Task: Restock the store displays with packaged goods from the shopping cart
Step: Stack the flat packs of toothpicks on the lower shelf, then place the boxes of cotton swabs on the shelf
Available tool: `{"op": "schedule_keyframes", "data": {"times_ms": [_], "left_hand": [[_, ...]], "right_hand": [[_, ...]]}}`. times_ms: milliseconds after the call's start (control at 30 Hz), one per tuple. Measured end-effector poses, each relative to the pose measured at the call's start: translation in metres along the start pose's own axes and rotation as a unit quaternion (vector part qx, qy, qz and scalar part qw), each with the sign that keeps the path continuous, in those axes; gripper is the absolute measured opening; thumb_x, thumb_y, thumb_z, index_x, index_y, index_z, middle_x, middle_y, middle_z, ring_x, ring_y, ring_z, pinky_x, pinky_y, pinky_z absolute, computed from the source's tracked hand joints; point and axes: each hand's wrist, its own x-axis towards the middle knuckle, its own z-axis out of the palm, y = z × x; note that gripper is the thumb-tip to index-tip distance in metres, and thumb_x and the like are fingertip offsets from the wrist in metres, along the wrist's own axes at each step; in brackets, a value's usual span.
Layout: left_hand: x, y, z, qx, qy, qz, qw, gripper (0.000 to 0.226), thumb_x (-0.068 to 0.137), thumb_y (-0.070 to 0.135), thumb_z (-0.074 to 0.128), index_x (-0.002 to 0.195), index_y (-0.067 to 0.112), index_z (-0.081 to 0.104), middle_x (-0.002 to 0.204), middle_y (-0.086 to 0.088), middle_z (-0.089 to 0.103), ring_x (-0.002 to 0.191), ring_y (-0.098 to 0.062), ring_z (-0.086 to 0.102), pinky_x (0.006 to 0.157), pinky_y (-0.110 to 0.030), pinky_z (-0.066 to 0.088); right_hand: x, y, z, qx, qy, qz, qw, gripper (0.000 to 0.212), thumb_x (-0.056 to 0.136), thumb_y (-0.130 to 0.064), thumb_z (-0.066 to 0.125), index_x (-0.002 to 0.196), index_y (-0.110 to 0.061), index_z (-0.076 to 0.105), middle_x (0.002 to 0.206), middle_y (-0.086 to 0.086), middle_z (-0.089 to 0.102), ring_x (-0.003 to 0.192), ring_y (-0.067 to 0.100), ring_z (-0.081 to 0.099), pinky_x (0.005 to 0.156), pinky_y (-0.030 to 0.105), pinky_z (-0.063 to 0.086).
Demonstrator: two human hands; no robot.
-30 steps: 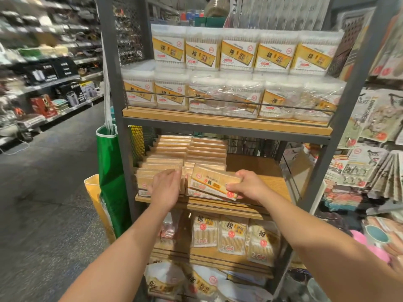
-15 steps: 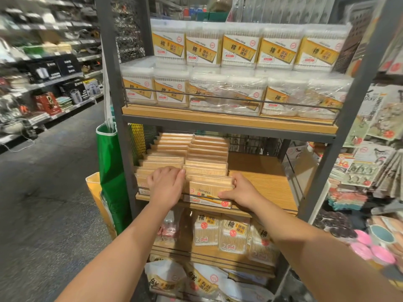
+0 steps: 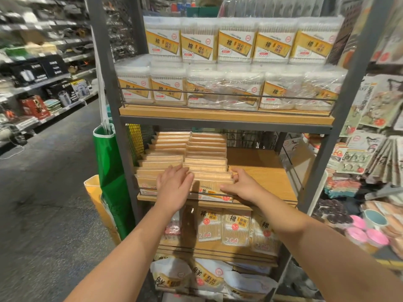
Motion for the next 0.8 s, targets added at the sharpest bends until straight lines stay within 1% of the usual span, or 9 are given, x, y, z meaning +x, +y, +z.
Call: {"op": "schedule_keyframes", "data": {"times_ms": [100, 267, 333, 433, 533, 633, 700, 767, 800], "left_hand": [[-0.004, 0.030, 0.009, -0.049, -0.017, 0.063, 0.997, 0.064, 0.092, 0.056, 0.022, 0.139, 0.024, 0.052, 0.148, 0.002, 0.046, 0.141, -0.019, 0.031, 0.117, -0.039, 0.019], [-0.023, 0.098, 0.060, -0.147, -0.139, 0.163, 0.966, 0.037, 0.098, 0.037, 0.050, 0.122, 0.014, 0.065, 0.124, -0.003, 0.064, 0.118, -0.019, 0.054, 0.101, -0.028, 0.037], [-0.045, 0.125, 0.088, -0.163, -0.200, 0.180, 0.949, 0.027, 0.098, 0.026, 0.057, 0.119, 0.013, 0.067, 0.121, -0.002, 0.065, 0.116, -0.016, 0.055, 0.100, -0.024, 0.037], [-0.072, 0.157, 0.124, -0.178, -0.288, 0.202, 0.919, 0.026, 0.092, 0.041, 0.057, 0.106, 0.022, 0.069, 0.106, 0.005, 0.065, 0.102, -0.007, 0.056, 0.090, -0.019, 0.038], [-0.106, 0.215, 0.169, -0.174, -0.390, 0.200, 0.882, 0.025, 0.079, 0.051, 0.047, 0.072, 0.029, 0.058, 0.081, 0.004, 0.057, 0.077, -0.014, 0.052, 0.073, -0.033, 0.040], [-0.145, 0.276, 0.218, -0.164, -0.458, 0.210, 0.848, 0.026, 0.087, 0.045, 0.051, 0.082, 0.023, 0.062, 0.084, -0.010, 0.060, 0.079, -0.026, 0.057, 0.073, -0.039, 0.044], [-0.171, 0.313, 0.251, -0.145, -0.497, 0.226, 0.825, 0.015, 0.099, 0.034, 0.051, 0.089, 0.028, 0.059, 0.095, -0.006, 0.063, 0.087, -0.019, 0.059, 0.079, -0.030, 0.045], [-0.197, 0.346, 0.279, -0.138, -0.533, 0.238, 0.800, 0.011, 0.101, 0.029, 0.051, 0.093, 0.030, 0.058, 0.096, 0.001, 0.059, 0.083, -0.010, 0.054, 0.068, -0.012, 0.039], [-0.209, 0.359, 0.293, -0.134, -0.546, 0.242, 0.791, 0.009, 0.101, 0.028, 0.052, 0.096, 0.028, 0.060, 0.096, 0.002, 0.059, 0.084, -0.010, 0.054, 0.065, -0.011, 0.038]], "right_hand": [[-0.022, 0.011, -0.014, 0.028, 0.092, -0.004, 0.995, 0.079, 0.082, -0.035, 0.078, 0.146, -0.016, 0.037, 0.128, 0.003, 0.053, 0.116, 0.020, 0.056, 0.097, 0.033, 0.047], [-0.102, 0.062, -0.051, 0.160, 0.257, 0.003, 0.953, 0.029, 0.090, -0.015, 0.071, 0.113, -0.010, 0.055, 0.084, -0.002, 0.057, 0.072, 0.007, 0.056, 0.068, 0.014, 0.046], [-0.142, 0.095, -0.067, 0.176, 0.292, 0.041, 0.939, 0.017, 0.090, -0.014, 0.071, 0.101, -0.012, 0.058, 0.075, -0.003, 0.058, 0.065, 0.006, 0.053, 0.062, 0.016, 0.043], [-0.201, 0.138, -0.084, 0.221, 0.303, 0.100, 0.921, 0.024, 0.075, -0.032, 0.077, 0.078, -0.017, 0.059, 0.063, -0.003, 0.056, 0.056, 0.010, 0.049, 0.054, 0.022, 0.039], [-0.270, 0.201, -0.109, 0.238, 0.334, 0.213, 0.887, 0.027, 0.068, -0.046, 0.071, 0.070, -0.019, 0.064, 0.071, 0.006, 0.061, 0.062, 0.018, 0.052, 0.063, 0.031, 0.039], [-0.341, 0.260, -0.123, 0.213, 0.368, 0.286, 0.858, 0.027, 0.083, -0.042, 0.070, 0.077, -0.016, 0.065, 0.077, 0.013, 0.066, 0.065, 0.017, 0.058, 0.059, 0.034, 0.044], [-0.386, 0.290, -0.131, 0.227, 0.379, 0.319, 0.838, 0.022, 0.088, -0.034, 0.070, 0.077, -0.017, 0.062, 0.073, 0.012, 0.062, 0.061, 0.015, 0.056, 0.054, 0.029, 0.044], [-0.424, 0.316, -0.140, 0.258, 0.361, 0.345, 0.827, 0.015, 0.095, -0.020, 0.064, 0.083, -0.014, 0.058, 0.074, 0.009, 0.055, 0.053, 0.010, 0.050, 0.045, 0.018, 0.037], [-0.440, 0.331, -0.143, 0.258, 0.357, 0.360, 0.822, 0.016, 0.096, -0.016, 0.061, 0.081, -0.013, 0.056, 0.071, 0.007, 0.052, 0.048, 0.007, 0.047, 0.041, 0.016, 0.034]]}}
